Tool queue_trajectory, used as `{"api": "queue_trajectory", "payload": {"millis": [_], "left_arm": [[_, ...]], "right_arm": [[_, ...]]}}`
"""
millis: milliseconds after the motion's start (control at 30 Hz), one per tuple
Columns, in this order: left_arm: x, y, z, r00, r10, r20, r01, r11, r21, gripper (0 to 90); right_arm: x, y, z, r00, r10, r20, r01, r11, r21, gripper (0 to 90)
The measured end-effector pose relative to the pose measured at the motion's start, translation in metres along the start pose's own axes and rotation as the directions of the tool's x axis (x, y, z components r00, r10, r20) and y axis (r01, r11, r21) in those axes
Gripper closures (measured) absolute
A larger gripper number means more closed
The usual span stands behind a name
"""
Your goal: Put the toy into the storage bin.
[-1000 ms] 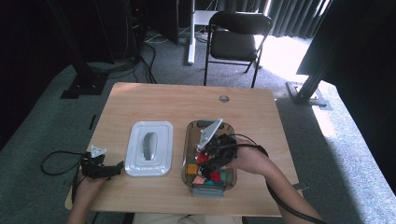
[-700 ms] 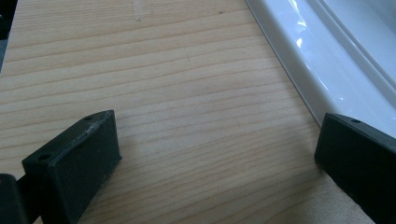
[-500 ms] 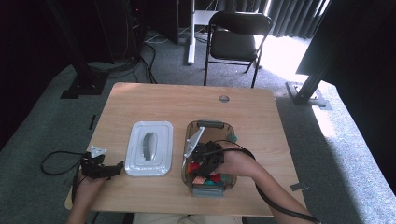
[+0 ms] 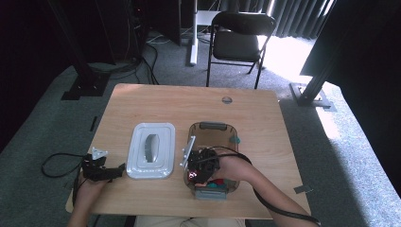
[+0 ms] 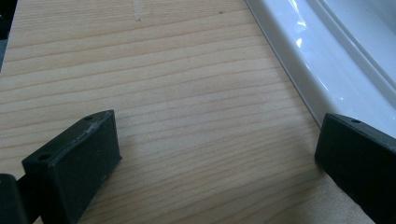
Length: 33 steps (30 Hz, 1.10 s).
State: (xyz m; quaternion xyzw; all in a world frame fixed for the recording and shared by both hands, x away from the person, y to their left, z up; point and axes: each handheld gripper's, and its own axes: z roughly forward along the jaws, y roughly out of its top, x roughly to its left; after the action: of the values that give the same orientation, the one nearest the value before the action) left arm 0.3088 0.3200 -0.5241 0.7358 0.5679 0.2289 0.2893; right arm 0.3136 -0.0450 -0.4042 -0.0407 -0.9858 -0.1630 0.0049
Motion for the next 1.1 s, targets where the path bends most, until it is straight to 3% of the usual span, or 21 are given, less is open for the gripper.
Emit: {"api": "queue_trajectory", "payload": {"millis": [400, 833, 1100], "left_arm": [[0.0, 0.0, 0.0, 1.0, 0.004, 0.002, -0.004, 1.0, 0.002, 0.5], [0.001, 0.0, 0.0, 1.0, 0.006, 0.004, -0.006, 1.0, 0.003, 0.5], [0.001, 0.0, 0.0, 1.0, 0.006, 0.004, -0.006, 1.0, 0.005, 0.5]], "right_arm": [[-0.002, 0.001, 0.015, 0.9995, 0.003, -0.032, -0.001, 0.999, 0.055, 58.5], [-0.008, -0.002, 0.021, 0.9978, 0.026, -0.061, -0.022, 0.998, 0.061, 56.0], [-0.009, -0.008, 0.012, 0.998, 0.045, -0.044, -0.043, 0.998, 0.039, 51.4]]}}
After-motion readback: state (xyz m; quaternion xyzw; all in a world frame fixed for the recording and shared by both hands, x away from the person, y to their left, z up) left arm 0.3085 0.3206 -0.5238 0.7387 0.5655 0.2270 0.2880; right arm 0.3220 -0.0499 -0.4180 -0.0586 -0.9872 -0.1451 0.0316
